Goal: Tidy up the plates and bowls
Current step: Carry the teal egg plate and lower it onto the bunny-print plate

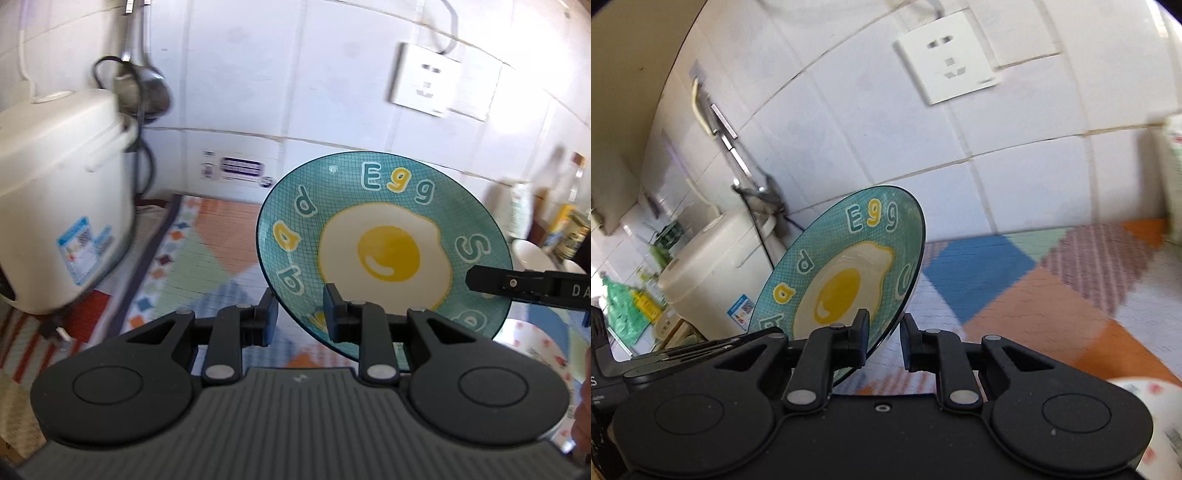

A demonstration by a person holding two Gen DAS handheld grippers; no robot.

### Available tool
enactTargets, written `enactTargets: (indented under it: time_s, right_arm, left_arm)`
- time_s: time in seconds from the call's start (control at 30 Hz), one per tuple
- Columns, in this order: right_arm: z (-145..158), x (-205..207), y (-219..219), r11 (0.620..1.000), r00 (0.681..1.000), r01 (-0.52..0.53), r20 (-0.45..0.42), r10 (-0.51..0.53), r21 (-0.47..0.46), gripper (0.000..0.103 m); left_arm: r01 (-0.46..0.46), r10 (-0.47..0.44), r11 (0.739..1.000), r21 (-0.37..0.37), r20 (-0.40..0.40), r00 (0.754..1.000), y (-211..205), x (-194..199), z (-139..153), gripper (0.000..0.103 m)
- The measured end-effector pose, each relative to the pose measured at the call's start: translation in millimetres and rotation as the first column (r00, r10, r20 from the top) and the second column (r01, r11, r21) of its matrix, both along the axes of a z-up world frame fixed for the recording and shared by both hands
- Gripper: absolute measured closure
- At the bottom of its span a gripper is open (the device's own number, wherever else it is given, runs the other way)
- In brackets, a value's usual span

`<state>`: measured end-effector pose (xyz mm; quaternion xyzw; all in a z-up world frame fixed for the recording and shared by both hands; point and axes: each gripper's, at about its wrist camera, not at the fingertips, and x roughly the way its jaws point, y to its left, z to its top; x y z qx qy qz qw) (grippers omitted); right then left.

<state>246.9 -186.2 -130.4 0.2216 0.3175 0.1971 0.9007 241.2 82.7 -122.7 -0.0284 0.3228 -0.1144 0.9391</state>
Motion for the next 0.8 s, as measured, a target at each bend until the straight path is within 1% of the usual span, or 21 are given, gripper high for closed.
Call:
enactTargets:
  time_s: [0.13, 0.27, 0.4, 0.5, 0.53, 0.63, 0.8]
  right_arm:
    - [-1, -21, -19, 0.998, 0.998, 0.061, -0.004, -0.061, 0.010, 0.081]
    - [-4, -39, -34, 0.996, 0.996, 0.090, -0.016, -0.090, -0.006, 0.081]
    - [-7, -60, -49, 0.992, 0.992, 0.123, -0.039, -0.124, -0.009, 0.081]
    - [-11, -80, -55, 0.990, 0.989, 0.133, -0.056, -0.135, -0.044, 0.080]
    - [-13, -87, -58, 0.989, 0.988, 0.140, -0.065, -0.143, -0.045, 0.080]
    - [-20, -104, -71, 0.984, 0.980, 0.176, -0.094, -0.176, -0.009, 0.080]
    - [-30, -128, -88, 0.978, 0.971, 0.206, -0.123, -0.207, -0.019, 0.080]
  left_arm:
    - [0.045, -0.045, 0.999, 0.004, 0.000, 0.999, -19, -9, -3, 0.079]
    - [0.088, -0.088, 0.996, 0.024, -0.004, 0.996, -37, -20, -3, 0.079]
    - [0.135, -0.134, 0.991, 0.023, -0.031, 0.990, -53, -30, -4, 0.078]
    - [0.166, -0.165, 0.986, 0.014, -0.058, 0.985, -65, -38, -7, 0.078]
    - [0.175, -0.173, 0.984, 0.028, -0.063, 0.983, -71, -43, -8, 0.078]
    - [0.204, -0.199, 0.977, 0.067, -0.070, 0.978, -87, -57, -14, 0.078]
    - [0.240, -0.234, 0.969, 0.051, -0.106, 0.967, -103, -69, -22, 0.078]
